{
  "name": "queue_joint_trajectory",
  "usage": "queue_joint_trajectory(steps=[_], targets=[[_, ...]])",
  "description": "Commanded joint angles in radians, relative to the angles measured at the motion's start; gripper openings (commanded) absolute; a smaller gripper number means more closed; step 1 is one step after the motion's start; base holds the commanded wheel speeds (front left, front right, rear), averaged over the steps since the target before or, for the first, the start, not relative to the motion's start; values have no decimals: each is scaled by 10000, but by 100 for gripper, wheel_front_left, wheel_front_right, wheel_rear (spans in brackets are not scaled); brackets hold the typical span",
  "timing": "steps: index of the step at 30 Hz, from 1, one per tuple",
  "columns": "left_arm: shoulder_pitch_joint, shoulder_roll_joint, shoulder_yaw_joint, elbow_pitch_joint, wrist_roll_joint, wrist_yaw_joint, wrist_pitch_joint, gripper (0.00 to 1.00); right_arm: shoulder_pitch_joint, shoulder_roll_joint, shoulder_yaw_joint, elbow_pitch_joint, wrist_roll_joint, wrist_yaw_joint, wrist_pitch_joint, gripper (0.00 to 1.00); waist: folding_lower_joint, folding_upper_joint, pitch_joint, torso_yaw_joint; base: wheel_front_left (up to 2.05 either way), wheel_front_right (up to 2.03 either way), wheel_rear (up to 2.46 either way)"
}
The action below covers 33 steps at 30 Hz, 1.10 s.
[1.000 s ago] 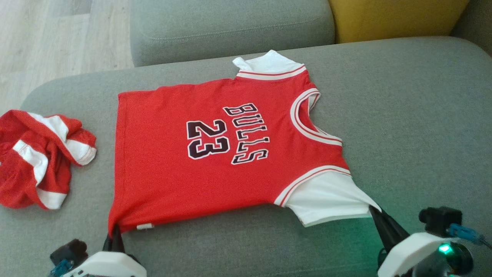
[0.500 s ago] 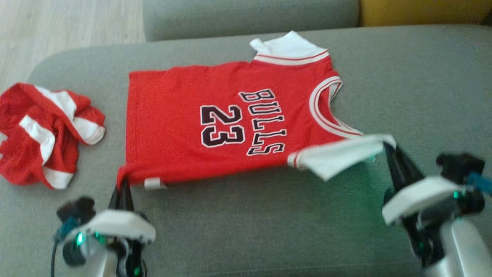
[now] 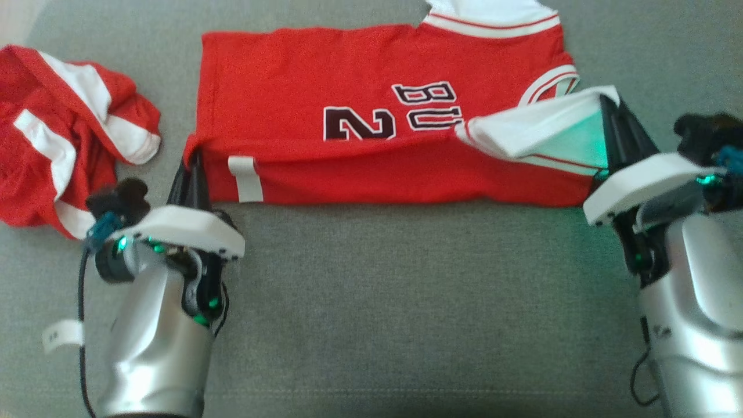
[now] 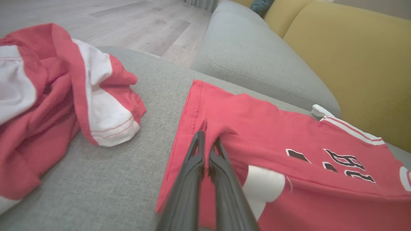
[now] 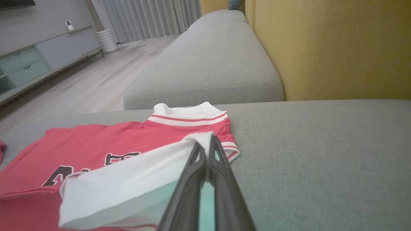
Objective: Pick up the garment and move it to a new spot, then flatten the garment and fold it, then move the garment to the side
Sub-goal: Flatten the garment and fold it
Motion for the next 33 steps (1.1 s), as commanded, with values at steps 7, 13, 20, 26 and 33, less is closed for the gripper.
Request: queue_joint_trajectory(steps=[7,13,20,26,33], targets=[[-1311,223,280,355,315,-112,-78,0,-1456,-65,122,1185,-466,63,-785,0,-1,0,866,47,0,0,0],[-1505,223,297,554,214,-358,-78,57,-1999,-12,110,2044,-855,63,-1610,6,-1,0,1031,11,0,0,0],[-494,223,566,-439,-96,-204,-78,100,-1766,281,-3,2433,-1092,63,-2679,100,-1,0,962,-33,0,0,0],[700,223,370,-1150,-416,80,-78,100,-617,528,-225,2184,-800,63,-2795,100,-1,0,780,-30,0,0,0],[1234,223,-169,-1257,-586,312,-78,100,467,698,-636,1943,-492,63,-2476,100,-1,0,641,-40,0,0,0]])
